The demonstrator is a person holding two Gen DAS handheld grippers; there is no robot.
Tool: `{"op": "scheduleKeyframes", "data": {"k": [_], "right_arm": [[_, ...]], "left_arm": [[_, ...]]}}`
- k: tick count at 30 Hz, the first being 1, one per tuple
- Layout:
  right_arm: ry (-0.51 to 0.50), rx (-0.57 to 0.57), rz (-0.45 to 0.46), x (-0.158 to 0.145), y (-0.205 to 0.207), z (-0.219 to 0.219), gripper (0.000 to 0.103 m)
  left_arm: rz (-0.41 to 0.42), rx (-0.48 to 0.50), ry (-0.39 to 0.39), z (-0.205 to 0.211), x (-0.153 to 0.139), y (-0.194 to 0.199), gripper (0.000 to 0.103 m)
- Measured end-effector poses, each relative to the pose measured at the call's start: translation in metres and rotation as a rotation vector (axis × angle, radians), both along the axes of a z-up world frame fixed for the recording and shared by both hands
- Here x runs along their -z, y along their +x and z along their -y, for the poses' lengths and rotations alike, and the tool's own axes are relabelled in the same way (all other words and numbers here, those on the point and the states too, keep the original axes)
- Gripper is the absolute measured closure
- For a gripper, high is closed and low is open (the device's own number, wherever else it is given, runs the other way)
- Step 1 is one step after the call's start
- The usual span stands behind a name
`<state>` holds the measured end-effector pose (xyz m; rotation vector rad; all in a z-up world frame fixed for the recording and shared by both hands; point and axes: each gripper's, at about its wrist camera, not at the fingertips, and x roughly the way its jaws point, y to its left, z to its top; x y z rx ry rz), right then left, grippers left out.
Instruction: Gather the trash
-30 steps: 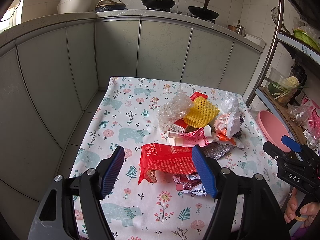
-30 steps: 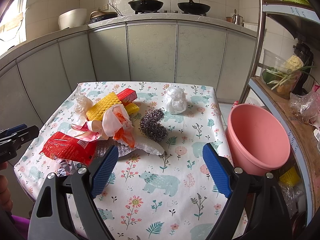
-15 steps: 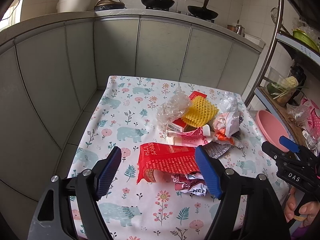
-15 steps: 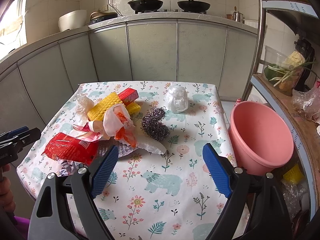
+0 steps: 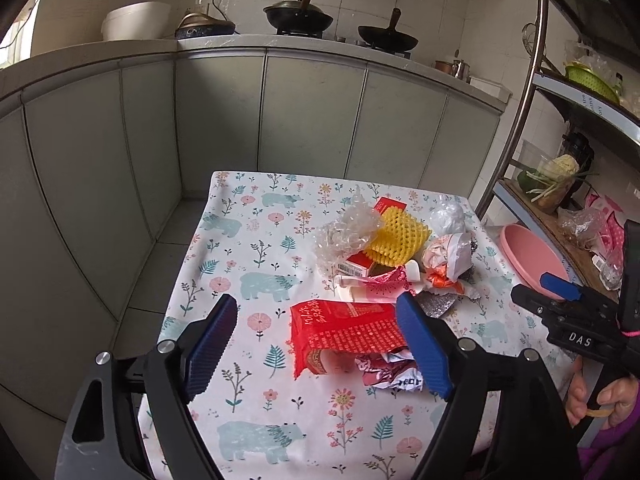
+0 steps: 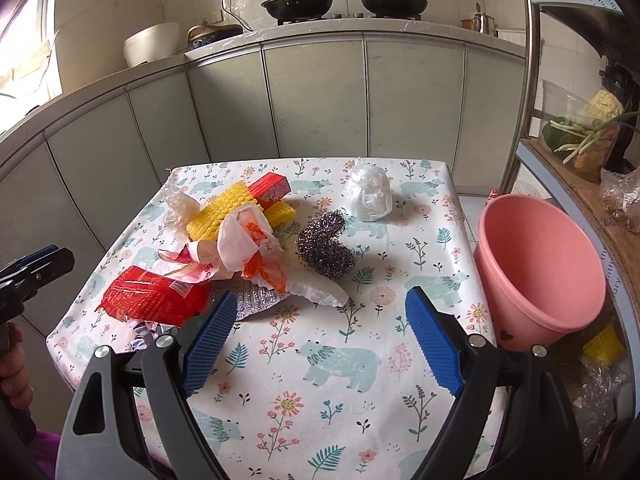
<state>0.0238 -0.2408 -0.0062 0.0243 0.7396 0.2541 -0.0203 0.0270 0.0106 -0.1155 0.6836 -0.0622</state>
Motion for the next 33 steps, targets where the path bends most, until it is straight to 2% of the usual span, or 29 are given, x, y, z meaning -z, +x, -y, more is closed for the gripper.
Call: {"op": "scheduleKeyframes", "data": {"k": [6,10,14,17,23,29,33], "right_arm": [[0.019,-0.018,-0.034,0.007,0.007,0.0,0.016],[0.025,-0.036,-0.049,0.012,0.012,-0.001,0.016],[0.029,-0.047,-0.062,0.015,0.015,-0.003,0.016],[0.03,-0.052,-0.072,0.018,0.017,-0.004,0.016],[0.037,-0.05,-0.083,0.021,0.02,-0.003,0.016],[0.037,-0.072,-0.07,0.019,0.019,-0.006,0.016],[0.047,-0.103,-0.037,0.011,0.016,-0.01,0.016]], "left_arm": [[-0.053,0.079,-0.042,-0.014,0.015,0.0,0.023],[-0.082,0.136,-0.035,-0.01,0.027,0.002,0.026],[-0.119,0.166,-0.011,-0.004,0.039,0.01,0.039],[-0.135,0.17,0.009,-0.002,0.047,0.016,0.042],[-0.163,0.165,0.04,0.001,0.057,0.026,0.064],[-0.183,0.143,0.04,-0.003,0.059,0.034,0.064],[-0.152,0.17,-0.066,-0.015,0.04,0.031,0.06]]}}
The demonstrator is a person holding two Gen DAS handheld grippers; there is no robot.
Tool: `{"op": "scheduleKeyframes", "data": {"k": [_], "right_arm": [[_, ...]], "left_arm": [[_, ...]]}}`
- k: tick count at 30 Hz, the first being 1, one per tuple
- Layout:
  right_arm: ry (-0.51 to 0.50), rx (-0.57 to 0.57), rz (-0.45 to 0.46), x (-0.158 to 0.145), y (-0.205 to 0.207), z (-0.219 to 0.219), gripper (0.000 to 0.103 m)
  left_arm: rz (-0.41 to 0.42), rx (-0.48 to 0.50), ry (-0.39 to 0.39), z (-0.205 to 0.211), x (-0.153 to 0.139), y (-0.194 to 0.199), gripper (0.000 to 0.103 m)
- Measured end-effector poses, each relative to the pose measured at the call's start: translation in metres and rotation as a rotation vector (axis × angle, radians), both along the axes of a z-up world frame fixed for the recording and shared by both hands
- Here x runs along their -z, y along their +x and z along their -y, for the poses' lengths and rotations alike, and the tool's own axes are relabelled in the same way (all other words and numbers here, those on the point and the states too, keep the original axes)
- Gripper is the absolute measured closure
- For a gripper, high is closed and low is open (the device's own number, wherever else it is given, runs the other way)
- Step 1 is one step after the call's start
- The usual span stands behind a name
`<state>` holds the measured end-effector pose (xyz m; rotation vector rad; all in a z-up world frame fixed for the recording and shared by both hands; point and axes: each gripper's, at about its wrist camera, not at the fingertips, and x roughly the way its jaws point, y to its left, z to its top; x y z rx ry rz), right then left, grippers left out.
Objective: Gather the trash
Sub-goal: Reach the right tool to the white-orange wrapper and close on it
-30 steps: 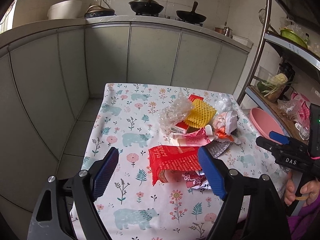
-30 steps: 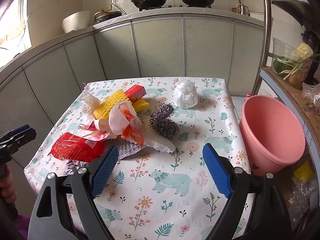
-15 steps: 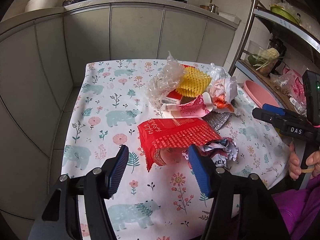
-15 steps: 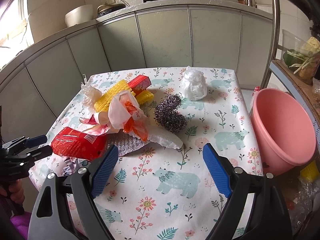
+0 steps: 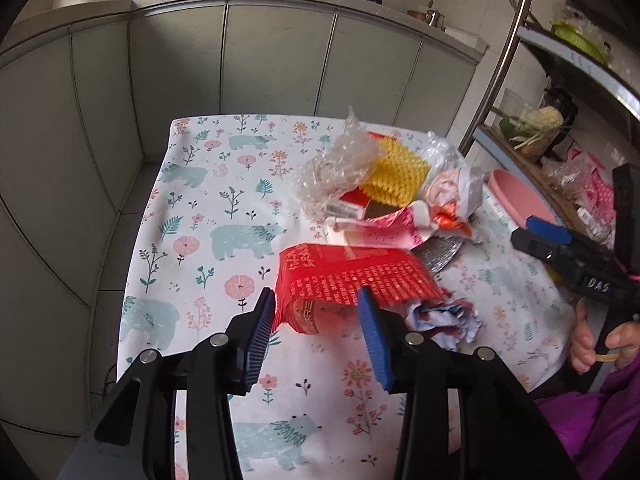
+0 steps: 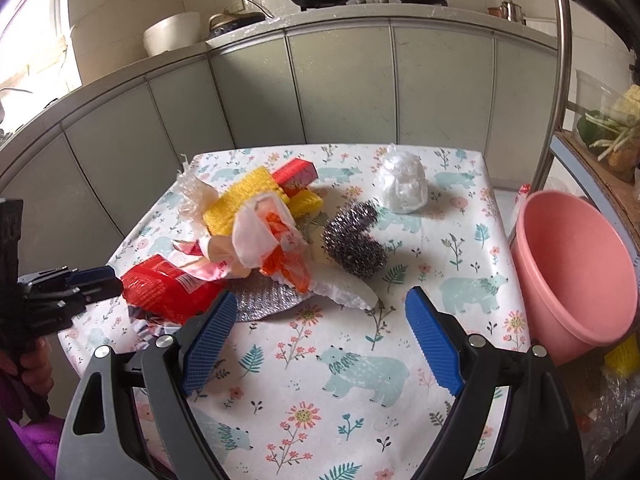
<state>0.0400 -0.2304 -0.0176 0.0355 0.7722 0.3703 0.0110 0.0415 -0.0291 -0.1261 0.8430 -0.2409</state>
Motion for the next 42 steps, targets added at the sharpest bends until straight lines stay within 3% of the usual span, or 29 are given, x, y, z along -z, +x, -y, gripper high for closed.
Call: {"op": "scheduleKeyframes", "data": {"k": [2,8,17,24,27,29,31,36,42], "right_arm": [[0.009,-0.016,0.013,-0.004,0.0,-0.003,0.016],[0.0,-0.062,0.035,-0.01,0.003,-0.015,0.016],[0.033,-0.114,0.031,-0.013,0.022,-0.028,0.016],[0.028,-0.137,0.043,-0.012,0.044,-0.045,0.017],[0.035,-0.151,0.008,-0.006,0.052,-0.05,0.035],[0.049,-0.159,-0.021,0.0,0.056,-0.051,0.054],[0.061,-0.163,-0.041,0.004,0.058,-0.051,0.063],[0.078,-0.156,-0.031,0.002,0.056,-0.046,0.071],[0.119,-0.158,0.011,-0.015,0.045,-0.037,0.073]], "left_arm": [[0.026,0.003,-0.026,-0.003,-0.013,0.001,0.059],[0.074,0.023,-0.01,0.007,-0.033,0.024,0.058],[0.074,0.059,0.009,0.036,-0.031,0.074,0.056],[0.029,0.039,0.013,0.043,-0.019,0.105,0.055],[0.024,0.041,0.004,0.045,-0.017,0.111,0.055],[0.034,0.043,0.012,0.047,-0.016,0.113,0.055],[0.049,0.039,0.033,0.049,-0.016,0.114,0.06],[0.08,0.036,0.037,0.049,-0.022,0.111,0.09],[0.109,0.016,0.037,0.043,-0.038,0.1,0.095]]}}
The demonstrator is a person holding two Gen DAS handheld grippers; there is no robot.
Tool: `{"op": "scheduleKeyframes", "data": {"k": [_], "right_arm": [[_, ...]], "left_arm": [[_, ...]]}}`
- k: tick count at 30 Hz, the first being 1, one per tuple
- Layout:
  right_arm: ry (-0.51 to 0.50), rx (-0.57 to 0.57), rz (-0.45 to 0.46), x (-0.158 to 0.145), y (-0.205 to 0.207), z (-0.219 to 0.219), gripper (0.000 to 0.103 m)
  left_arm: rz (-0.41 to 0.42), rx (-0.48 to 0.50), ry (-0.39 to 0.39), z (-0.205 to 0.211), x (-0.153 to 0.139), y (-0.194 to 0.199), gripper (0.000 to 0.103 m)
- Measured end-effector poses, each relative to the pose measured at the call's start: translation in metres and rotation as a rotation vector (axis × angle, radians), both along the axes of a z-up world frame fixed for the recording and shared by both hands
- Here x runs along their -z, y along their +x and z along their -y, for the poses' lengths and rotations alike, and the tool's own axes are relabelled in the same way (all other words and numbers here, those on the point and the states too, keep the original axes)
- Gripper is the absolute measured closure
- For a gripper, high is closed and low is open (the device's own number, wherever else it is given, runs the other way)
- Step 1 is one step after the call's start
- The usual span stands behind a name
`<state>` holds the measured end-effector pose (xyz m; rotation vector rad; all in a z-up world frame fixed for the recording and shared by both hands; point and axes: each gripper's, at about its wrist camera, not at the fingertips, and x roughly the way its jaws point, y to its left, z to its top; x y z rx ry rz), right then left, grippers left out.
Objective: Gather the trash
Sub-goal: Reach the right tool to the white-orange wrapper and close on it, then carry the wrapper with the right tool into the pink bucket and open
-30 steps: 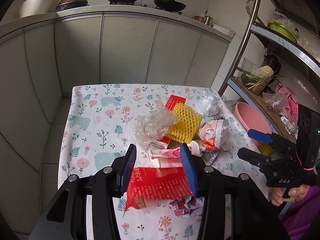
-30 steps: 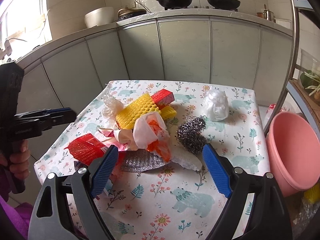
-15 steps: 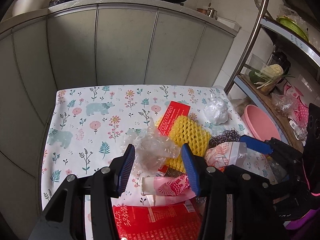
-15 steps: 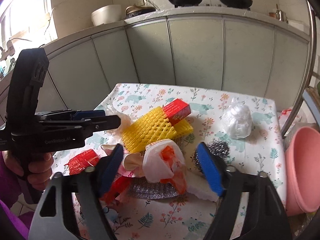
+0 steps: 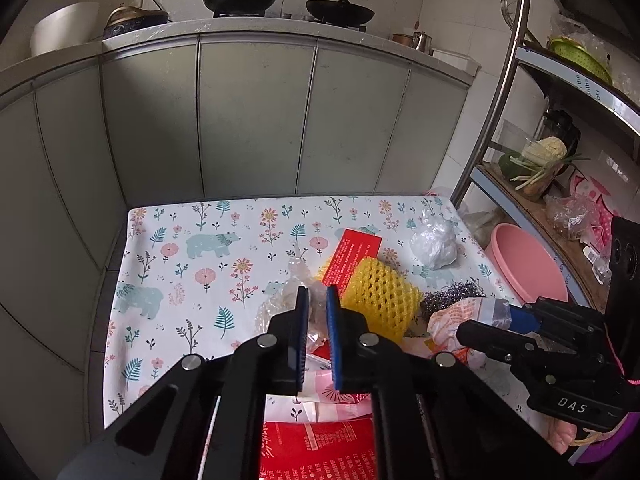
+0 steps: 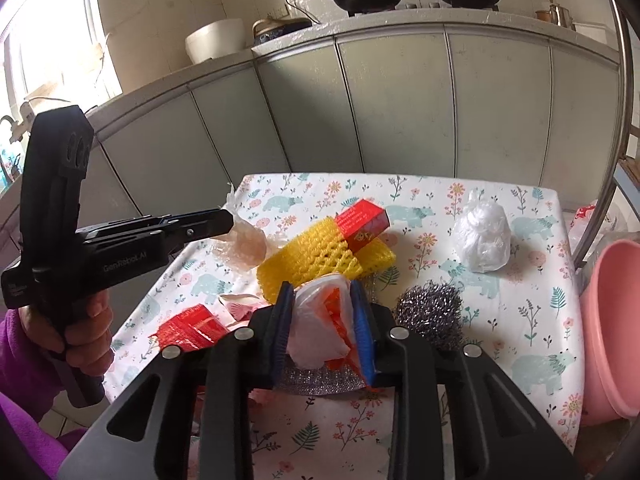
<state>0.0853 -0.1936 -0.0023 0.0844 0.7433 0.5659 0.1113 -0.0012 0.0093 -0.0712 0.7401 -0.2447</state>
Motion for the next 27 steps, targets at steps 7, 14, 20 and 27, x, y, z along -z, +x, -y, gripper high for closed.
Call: {"op": "scheduleKeyframes", "data": {"k": [7,14,20,27], "right_arm": [[0.09,0.029,0.06,-0.035,-0.009,0.027,0.074],[0.137,0.138,0.139,-0.064,-0.018,0.081,0.074],[0.128,0.288,0.157,-0.068,-0.024,0.146,0.073],[0.108,0.451,0.113,-0.049,-0.02,0.211,0.073]], "left_arm": [[0.076,0.016,-0.028,0.0,-0.04,-0.014,0.095],[0.128,0.107,-0.086,0.036,-0.075,-0.015,0.095],[0.155,0.239,-0.098,0.1,-0.09,-0.01,0.095],[0.128,0.394,-0.133,0.18,-0.089,0.007,0.095]]}}
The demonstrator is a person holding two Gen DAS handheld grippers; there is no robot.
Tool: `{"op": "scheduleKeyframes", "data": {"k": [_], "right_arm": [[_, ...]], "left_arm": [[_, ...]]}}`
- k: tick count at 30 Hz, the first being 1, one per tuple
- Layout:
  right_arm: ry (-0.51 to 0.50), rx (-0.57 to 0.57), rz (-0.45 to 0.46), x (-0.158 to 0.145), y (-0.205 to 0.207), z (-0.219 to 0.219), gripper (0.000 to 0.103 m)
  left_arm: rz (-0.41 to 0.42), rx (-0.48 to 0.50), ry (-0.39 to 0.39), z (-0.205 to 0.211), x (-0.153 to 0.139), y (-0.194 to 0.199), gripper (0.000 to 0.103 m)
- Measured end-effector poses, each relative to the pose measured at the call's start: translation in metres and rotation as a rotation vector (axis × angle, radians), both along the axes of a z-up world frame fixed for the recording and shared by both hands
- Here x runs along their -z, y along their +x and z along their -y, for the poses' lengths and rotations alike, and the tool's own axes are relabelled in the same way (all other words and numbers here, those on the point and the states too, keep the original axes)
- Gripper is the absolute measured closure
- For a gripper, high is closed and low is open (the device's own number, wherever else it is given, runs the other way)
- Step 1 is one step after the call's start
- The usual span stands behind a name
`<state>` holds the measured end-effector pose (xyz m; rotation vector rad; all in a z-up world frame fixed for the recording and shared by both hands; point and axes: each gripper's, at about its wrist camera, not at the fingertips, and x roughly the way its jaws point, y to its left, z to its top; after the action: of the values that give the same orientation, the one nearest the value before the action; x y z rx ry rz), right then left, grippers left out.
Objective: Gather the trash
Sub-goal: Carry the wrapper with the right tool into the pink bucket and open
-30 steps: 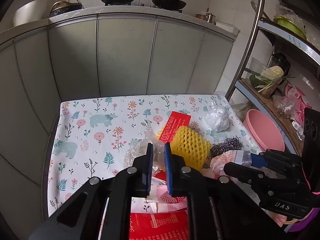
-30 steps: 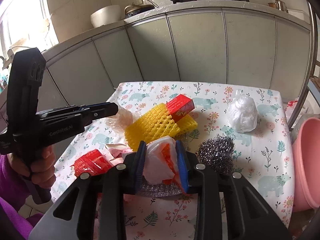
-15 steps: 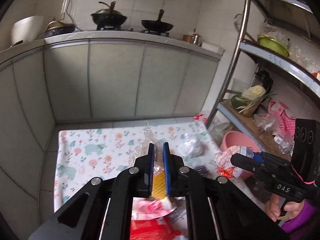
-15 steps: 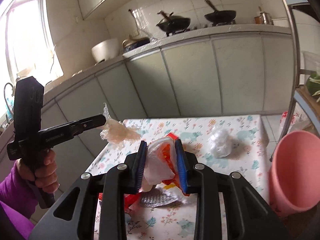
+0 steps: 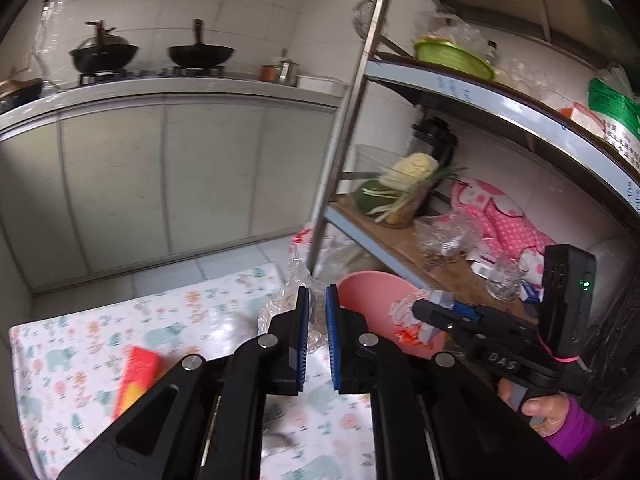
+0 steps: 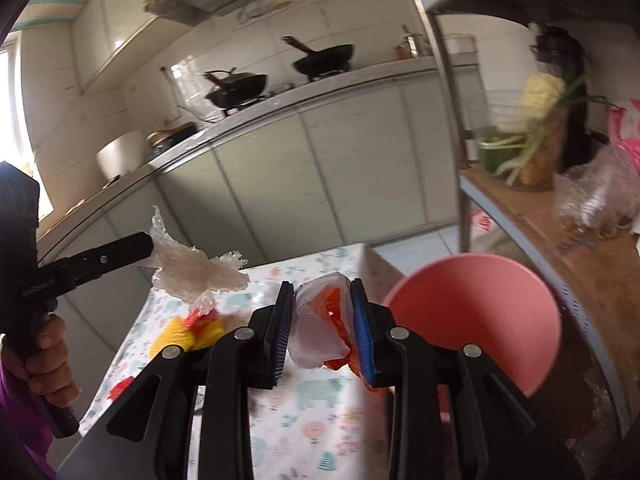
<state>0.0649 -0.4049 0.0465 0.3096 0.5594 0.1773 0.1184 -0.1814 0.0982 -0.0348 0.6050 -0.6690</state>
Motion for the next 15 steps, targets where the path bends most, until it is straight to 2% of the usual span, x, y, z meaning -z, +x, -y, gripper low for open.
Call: {"op": "scheduleKeyframes", "data": {"k": [4,8,15], "right_arm": [[0.006,0.052,-0.051,0.02,0.005,0.026,0.073],[0.011,0.087,-0.09,0.038,0.011,0.043,0.073],[0.022,0.112,-0.177,0.07,0.023,0.062,0.073]], "left_arm": [[-0.051,0.081,-0.019,0.043,0.013,0.011,0.095],[-0.098,0.142,-0.004,0.087,0.032,0.021,0.095],[-0.183,0.188,0.036,0.137,0.069,0.038,0.095]]}}
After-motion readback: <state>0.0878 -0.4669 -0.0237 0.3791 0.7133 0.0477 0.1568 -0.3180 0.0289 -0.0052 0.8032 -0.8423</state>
